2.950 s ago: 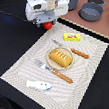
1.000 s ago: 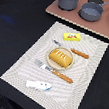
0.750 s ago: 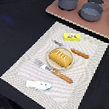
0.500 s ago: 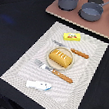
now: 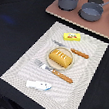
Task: Interact with the objects in diverse but meaningful ways.
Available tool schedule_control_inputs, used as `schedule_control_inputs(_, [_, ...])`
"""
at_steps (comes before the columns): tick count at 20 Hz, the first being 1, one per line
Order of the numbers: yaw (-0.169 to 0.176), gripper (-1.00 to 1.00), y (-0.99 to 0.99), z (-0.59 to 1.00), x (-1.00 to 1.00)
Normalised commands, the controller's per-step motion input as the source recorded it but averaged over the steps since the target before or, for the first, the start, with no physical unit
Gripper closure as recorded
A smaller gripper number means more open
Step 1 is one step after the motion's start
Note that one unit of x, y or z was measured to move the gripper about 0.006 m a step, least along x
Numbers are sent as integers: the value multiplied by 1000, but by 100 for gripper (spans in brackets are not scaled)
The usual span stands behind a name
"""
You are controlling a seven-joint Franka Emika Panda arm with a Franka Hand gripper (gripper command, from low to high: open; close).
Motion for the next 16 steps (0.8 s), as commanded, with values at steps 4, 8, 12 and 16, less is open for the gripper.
schedule_control_inputs(4, [0, 100, 296, -264, 41])
schedule_control_inputs(8, [0, -100, 248, -14, 105])
schedule_control_inputs(12, [0, -100, 213, 0, 106])
schedule_control_inputs(16, [0, -100, 292, 225, 202])
